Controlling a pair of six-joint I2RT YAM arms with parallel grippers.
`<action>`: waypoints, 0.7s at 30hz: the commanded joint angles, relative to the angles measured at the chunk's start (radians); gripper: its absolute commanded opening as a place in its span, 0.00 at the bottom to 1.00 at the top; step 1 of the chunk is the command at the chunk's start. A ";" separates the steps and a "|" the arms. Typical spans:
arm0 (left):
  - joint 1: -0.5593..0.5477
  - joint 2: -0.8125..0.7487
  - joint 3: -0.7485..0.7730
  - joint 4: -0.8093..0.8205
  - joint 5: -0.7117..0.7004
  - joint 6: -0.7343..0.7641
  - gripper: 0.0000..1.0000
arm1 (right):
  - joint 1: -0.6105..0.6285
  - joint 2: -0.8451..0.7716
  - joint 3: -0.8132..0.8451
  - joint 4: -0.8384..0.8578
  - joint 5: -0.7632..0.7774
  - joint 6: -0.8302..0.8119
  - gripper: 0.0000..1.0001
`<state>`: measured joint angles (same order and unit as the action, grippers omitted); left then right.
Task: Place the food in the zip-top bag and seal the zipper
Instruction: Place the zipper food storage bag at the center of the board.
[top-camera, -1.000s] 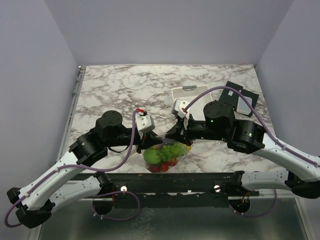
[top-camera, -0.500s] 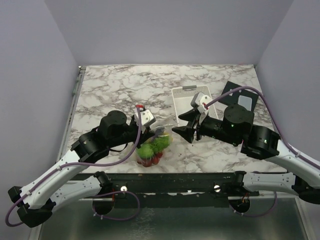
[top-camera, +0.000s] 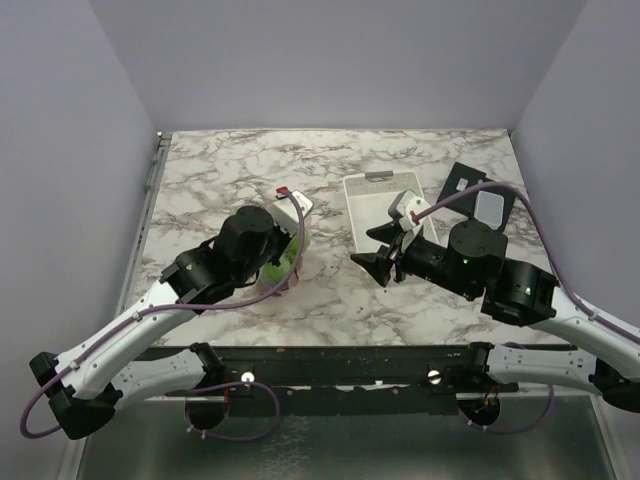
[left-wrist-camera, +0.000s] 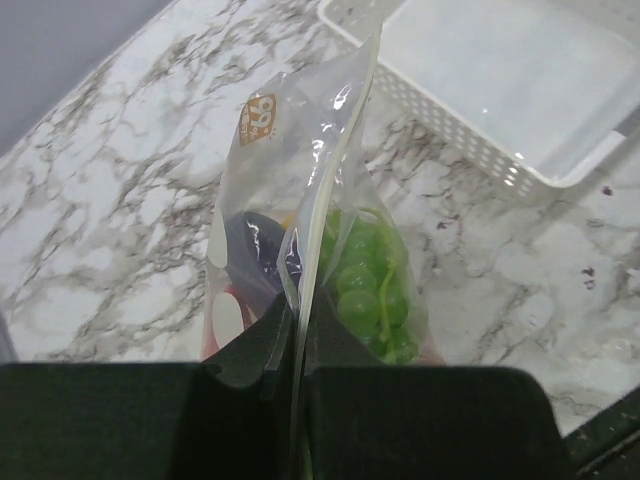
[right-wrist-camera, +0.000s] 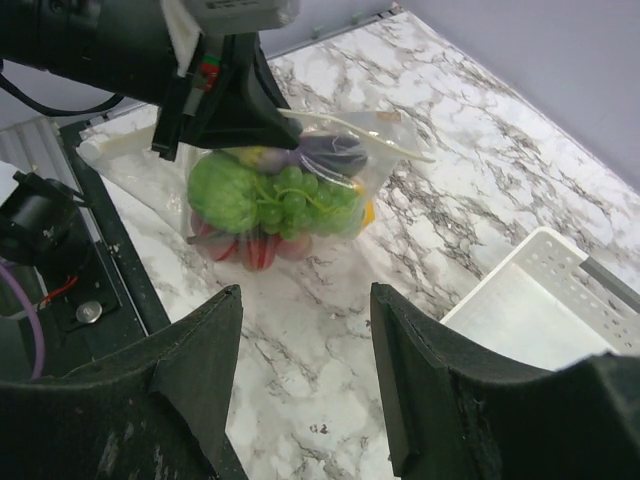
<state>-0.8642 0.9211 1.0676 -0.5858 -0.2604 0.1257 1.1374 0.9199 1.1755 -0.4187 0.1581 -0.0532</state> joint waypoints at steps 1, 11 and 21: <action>0.002 0.067 0.048 0.052 -0.296 0.052 0.00 | 0.000 -0.022 -0.034 0.047 0.040 0.006 0.60; 0.002 0.295 0.044 0.182 -0.692 0.173 0.00 | -0.001 -0.081 -0.104 0.072 0.067 0.001 0.60; 0.001 0.540 0.035 0.352 -0.802 0.280 0.00 | 0.000 -0.164 -0.138 0.021 0.071 0.001 0.60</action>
<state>-0.8631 1.3972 1.0752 -0.3466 -0.9527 0.3462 1.1374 0.7971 1.0481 -0.3840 0.1978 -0.0528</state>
